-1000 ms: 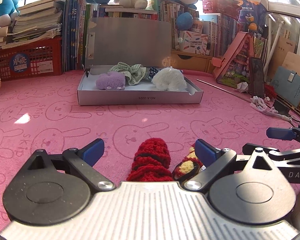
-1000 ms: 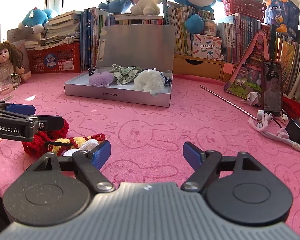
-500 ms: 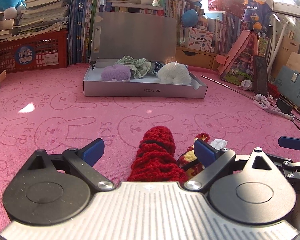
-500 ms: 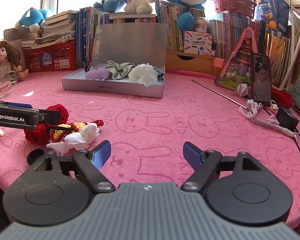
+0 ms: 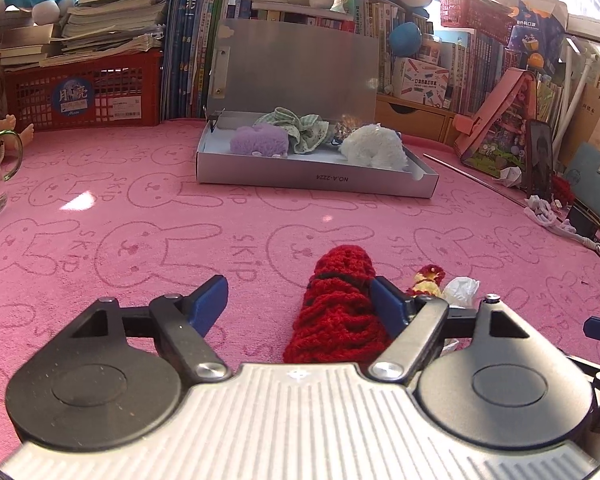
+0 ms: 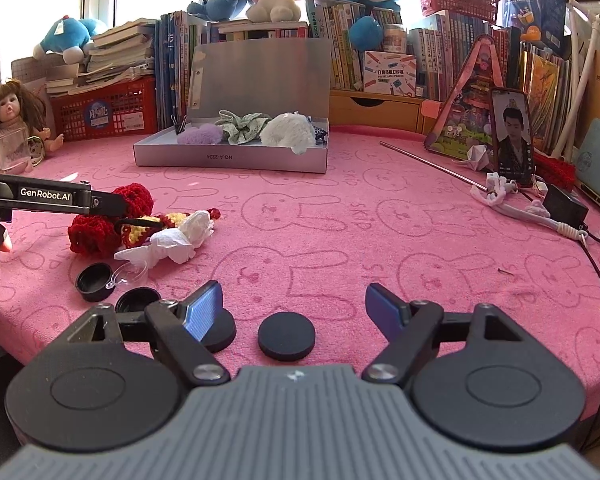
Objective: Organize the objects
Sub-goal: 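Grasp the red knitted toy with the left tool while the right tool grasps a black round cap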
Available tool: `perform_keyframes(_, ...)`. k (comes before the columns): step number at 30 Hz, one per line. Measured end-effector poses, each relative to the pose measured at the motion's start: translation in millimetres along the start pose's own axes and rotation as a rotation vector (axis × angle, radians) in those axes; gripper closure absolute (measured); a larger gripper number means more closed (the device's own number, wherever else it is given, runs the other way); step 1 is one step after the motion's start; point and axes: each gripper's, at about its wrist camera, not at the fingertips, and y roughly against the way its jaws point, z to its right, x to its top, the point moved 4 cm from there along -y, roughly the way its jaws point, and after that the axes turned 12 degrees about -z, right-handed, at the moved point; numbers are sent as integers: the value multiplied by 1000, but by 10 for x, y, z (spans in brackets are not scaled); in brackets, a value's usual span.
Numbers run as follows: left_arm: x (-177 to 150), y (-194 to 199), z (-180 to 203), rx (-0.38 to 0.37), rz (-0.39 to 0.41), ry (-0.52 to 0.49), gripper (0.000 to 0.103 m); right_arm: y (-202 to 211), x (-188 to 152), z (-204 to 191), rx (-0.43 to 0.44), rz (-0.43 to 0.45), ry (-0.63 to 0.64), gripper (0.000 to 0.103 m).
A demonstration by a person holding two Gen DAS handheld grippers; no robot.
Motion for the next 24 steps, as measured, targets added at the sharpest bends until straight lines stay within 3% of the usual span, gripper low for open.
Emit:
perform_keyframes(18, -58, -201, 118, -21, -43, -20, 24, -39, -176, 21, -50, -17, -14, 22)
perform_keyframes(20, -56, -178, 116, -40, -37, -13, 34, -36, -183, 19, -50, -14, -16, 22)
perform_keyframes(22, -52, -147, 137, -73, -39, -10, 51, -22, -190, 12, -42, -5, -24, 30)
perform_keyframes(24, -37, -113, 173, -68, -30, -18, 54, -10, -195, -3, -32, 3, -30, 41)
